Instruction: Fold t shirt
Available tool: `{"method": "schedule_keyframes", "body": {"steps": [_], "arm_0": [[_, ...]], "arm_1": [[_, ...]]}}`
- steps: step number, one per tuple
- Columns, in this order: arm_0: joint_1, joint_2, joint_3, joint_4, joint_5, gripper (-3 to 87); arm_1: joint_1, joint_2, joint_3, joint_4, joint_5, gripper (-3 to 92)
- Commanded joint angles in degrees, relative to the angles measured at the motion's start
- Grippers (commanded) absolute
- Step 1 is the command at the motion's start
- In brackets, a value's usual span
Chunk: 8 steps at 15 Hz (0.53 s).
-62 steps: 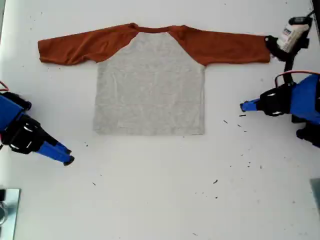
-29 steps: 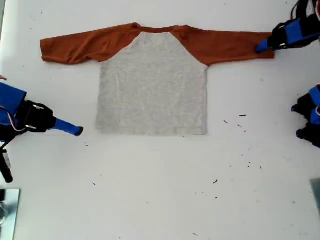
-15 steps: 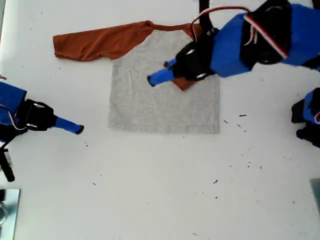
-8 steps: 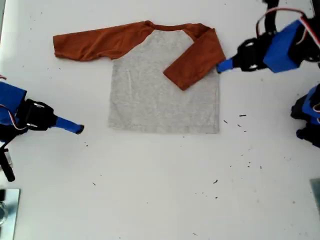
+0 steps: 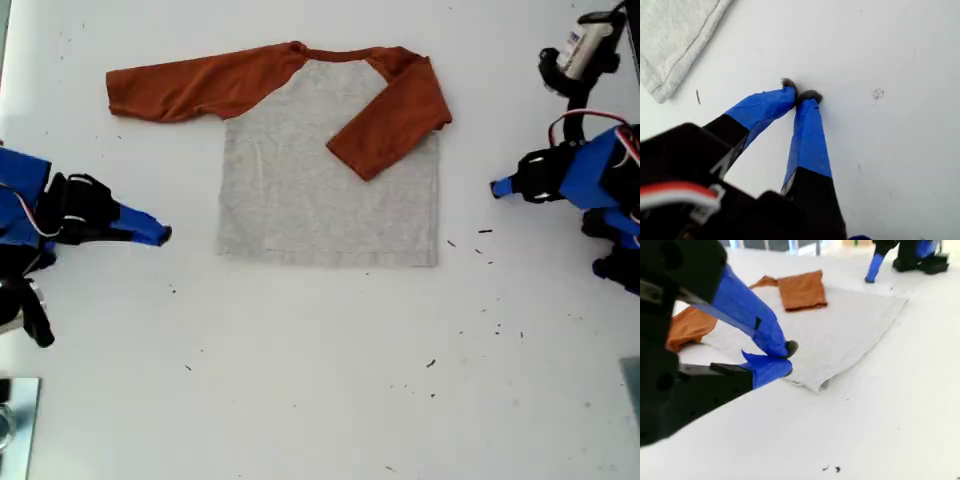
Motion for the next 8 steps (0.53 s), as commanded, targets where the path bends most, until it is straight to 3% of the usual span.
{"method": "schedule_keyframes", "body": {"steps": [1, 2, 3, 7, 8], "arm_0": [[-9.14, -27.77, -32.78, 13.97, 0.35, -0.2], [-14.77, -39.11, -45.79, 25.49, 1.85, -0.2], [-21.53, -45.97, -53.70, 32.78, 5.36, -0.2], [-47.29, -48.34, -55.02, 32.34, 23.12, -0.3], [-49.48, -47.55, -51.86, 29.71, 24.70, 6.5]], "arm_1": [[-0.44, 0.18, 0.97, -2.90, -1.05, 3.5], [-0.44, 0.26, 1.49, -3.52, -1.23, 3.5], [-0.44, 0.44, 2.02, -3.96, -1.23, 3.5], [-0.70, 2.64, 3.16, -3.69, -0.88, 3.5], [-0.88, 4.04, 3.69, -3.16, -0.79, 3.5]]}}
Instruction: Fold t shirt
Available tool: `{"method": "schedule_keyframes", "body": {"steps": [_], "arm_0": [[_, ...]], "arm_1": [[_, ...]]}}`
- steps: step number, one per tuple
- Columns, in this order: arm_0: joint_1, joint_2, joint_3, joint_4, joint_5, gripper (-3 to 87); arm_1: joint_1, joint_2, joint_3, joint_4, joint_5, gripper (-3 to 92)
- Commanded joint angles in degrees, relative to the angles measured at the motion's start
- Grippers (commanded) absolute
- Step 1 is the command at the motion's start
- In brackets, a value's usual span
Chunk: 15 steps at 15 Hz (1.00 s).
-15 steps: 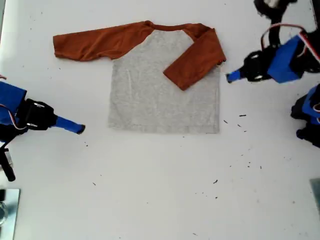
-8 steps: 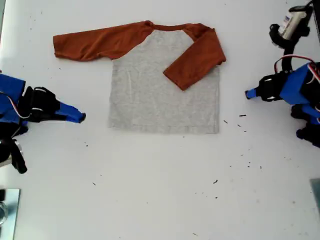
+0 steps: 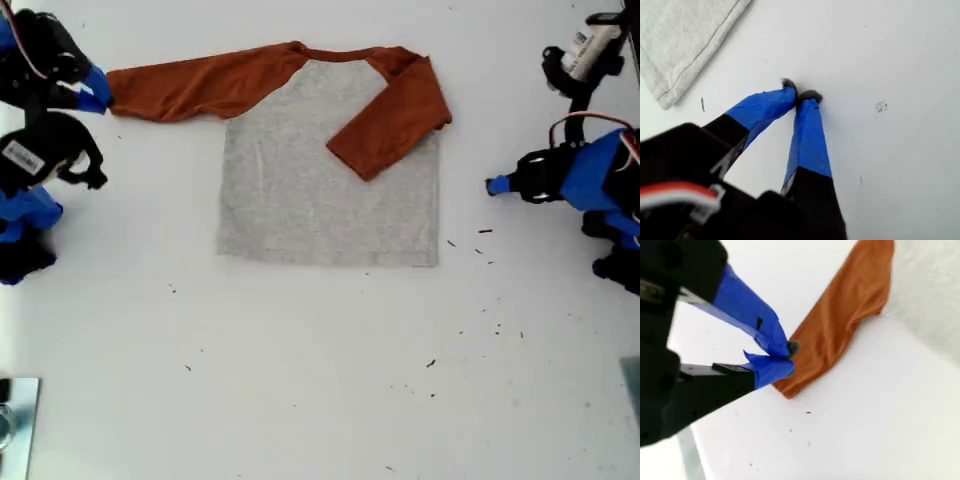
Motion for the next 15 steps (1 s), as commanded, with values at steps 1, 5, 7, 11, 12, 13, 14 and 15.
{"method": "schedule_keyframes", "body": {"steps": [1, 5, 7, 11, 12, 13, 14, 15], "arm_0": [[-3.96, -1.14, 0.35, -2.02, 2.02, 25.8], [-11.16, -6.68, 11.43, -12.74, 1.14, 33.3], [-15.73, -9.32, 21.88, -23.20, 2.90, 31.4], [-20.74, -18.72, 31.03, -39.90, 3.34, 20.1], [-22.41, -20.21, 30.67, -40.96, 4.48, 13.5], [-24.43, -20.74, 30.59, -42.63, 6.68, 10.6], [-26.81, -21.09, 30.41, -43.95, 8.53, 7.0], [-28.04, -20.92, 29.97, -45.70, 10.55, 2.4]], "arm_1": [[-0.79, 2.46, 0.97, -0.18, -0.53, 3.5], [-0.97, 9.40, 2.81, 2.81, -0.18, 3.5], [-1.05, 11.43, 3.25, 3.87, 0.09, 3.5], [-1.32, 11.60, 3.34, 4.04, 0.35, 3.5], [-1.32, 11.69, 3.43, 4.04, 0.44, 3.5], [-1.32, 11.78, 3.43, 4.13, 0.53, 3.5], [-1.32, 11.87, 3.43, 4.22, 0.62, 3.5], [-1.32, 11.95, 3.52, 4.31, 0.70, 3.5]]}}
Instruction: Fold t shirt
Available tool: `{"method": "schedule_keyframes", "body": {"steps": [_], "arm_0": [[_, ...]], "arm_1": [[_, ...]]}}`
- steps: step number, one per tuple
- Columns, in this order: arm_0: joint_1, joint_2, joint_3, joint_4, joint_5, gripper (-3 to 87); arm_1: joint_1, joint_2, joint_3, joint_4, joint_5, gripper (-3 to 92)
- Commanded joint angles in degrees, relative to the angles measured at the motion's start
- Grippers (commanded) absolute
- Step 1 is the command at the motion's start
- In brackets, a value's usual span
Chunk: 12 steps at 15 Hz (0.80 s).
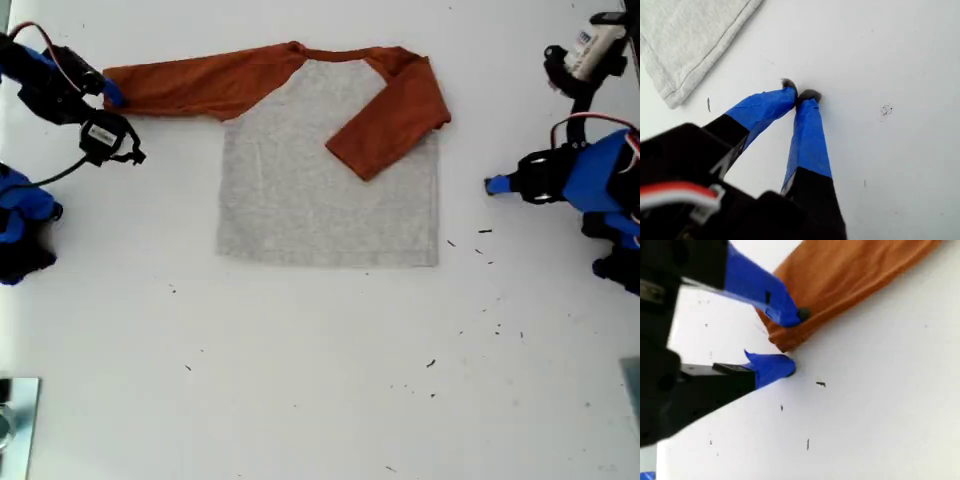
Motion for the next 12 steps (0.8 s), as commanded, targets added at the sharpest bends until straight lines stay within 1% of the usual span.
{"method": "schedule_keyframes", "body": {"steps": [1, 2, 3, 5, 6, 8, 10, 12], "arm_0": [[-3.60, -0.53, -1.58, -3.69, 3.52, -0.2], [-3.52, -1.23, -3.60, -3.87, 4.13, -0.2], [-2.37, -0.79, -6.06, -2.02, 3.69, -0.2], [4.48, 7.65, -11.95, 4.66, 0.62, -0.2], [9.49, 9.58, -18.11, 9.49, -1.23, -0.3], [24.52, 7.38, -33.66, 16.08, -5.36, -0.3], [40.87, -1.85, -50.27, 16.26, -7.29, -0.3], [54.23, -20.83, -76.11, 18.02, -2.72, -0.3]], "arm_1": [[-0.44, 1.32, 2.02, 0.53, 0.70, 3.5], [-0.53, 1.41, 2.02, 0.70, 0.79, 3.5], [-0.53, 1.76, 2.11, 0.88, 0.97, 3.5], [-0.53, 2.55, 2.29, 1.41, 1.23, 3.5], [-0.53, 2.81, 2.37, 1.49, 1.32, 3.5], [-0.44, 2.81, 2.37, 1.49, 1.32, 3.5], [-0.44, 2.81, 2.46, 1.49, 1.41, 3.5], [-0.35, 2.81, 2.46, 1.49, 1.49, 3.5]]}}
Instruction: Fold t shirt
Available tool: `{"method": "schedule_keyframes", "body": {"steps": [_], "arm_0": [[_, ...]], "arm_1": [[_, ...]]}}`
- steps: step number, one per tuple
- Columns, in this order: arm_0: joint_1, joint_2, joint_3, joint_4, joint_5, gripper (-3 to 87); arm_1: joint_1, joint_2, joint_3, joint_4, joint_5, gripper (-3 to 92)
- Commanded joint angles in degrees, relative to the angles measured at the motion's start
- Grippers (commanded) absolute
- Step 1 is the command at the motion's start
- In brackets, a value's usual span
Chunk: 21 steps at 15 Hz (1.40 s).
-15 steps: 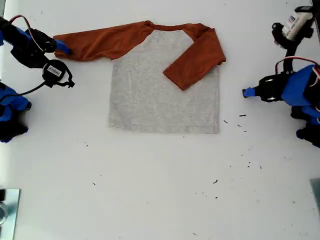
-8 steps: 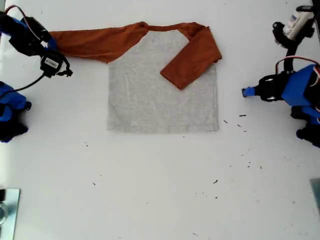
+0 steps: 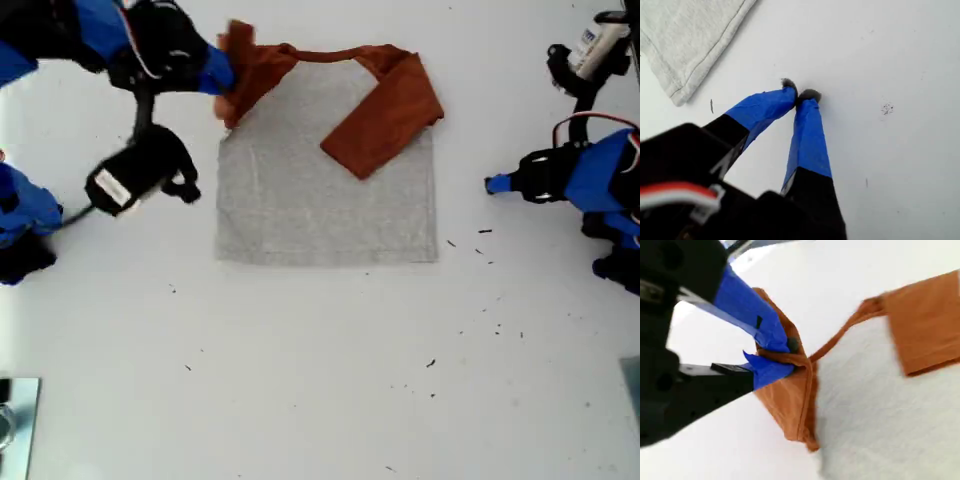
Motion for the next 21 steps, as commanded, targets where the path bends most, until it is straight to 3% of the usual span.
{"method": "schedule_keyframes", "body": {"steps": [1, 2, 3, 4, 5, 7, 8, 9, 12, 14, 16, 18, 19, 21], "arm_0": [[13.62, -20.57, -34.80, 2.02, 6.33, 7.1], [15.03, -25.05, -40.61, 3.16, 7.38, 32.5], [13.01, -24.79, -39.64, 6.68, 5.10, 28.7], [10.46, -23.12, -39.02, 11.43, 5.01, 17.0], [8.35, -18.11, -34.28, 12.30, 6.42, 13.1], [3.69, -3.08, -14.06, 8.09, 7.38, 13.1], [1.76, 6.77, 1.05, 3.16, 7.65, 12.9], [0.00, 17.49, 16.88, -2.29, 7.65, 10.0], [-5.80, 37.18, 55.02, -9.93, 2.02, 1.4], [-7.47, 43.59, 71.28, -14.94, -2.29, -0.3], [-6.50, 45.79, 73.92, -15.47, -4.39, -0.3], [-3.69, 43.15, 64.07, -8.96, -4.48, 3.6], [-0.18, 39.55, 54.67, -2.99, -5.54, 14.0], [7.21, 30.50, 33.75, 7.65, -6.68, 25.6]], "arm_1": [[-0.26, 0.88, 2.46, 0.09, 0.62, 3.5], [-0.35, 0.88, 2.46, 0.09, 0.62, 3.5], [-0.53, 0.88, 2.46, 0.18, 0.70, 3.5], [-0.53, 1.05, 2.46, 0.26, 0.70, 3.5], [-0.53, 1.23, 2.55, 0.35, 0.70, 3.5], [-0.53, 1.32, 2.55, 0.35, 0.53, 3.5], [-0.53, 1.41, 2.55, 0.35, 0.53, 3.5], [-0.62, 1.41, 2.55, 0.44, 0.62, 3.5], [-0.35, 1.41, 2.55, 0.44, 0.70, 3.5], [-0.35, 1.41, 2.64, 0.62, 1.14, 3.5], [0.00, 1.23, 2.37, 0.97, 2.20, 3.5], [-1.23, -6.68, -3.96, -1.05, 4.57, 5.4], [-1.93, -18.72, -16.35, 2.11, 4.75, 17.4], [-5.80, -37.53, -42.01, 9.40, 4.92, 35.2]]}}
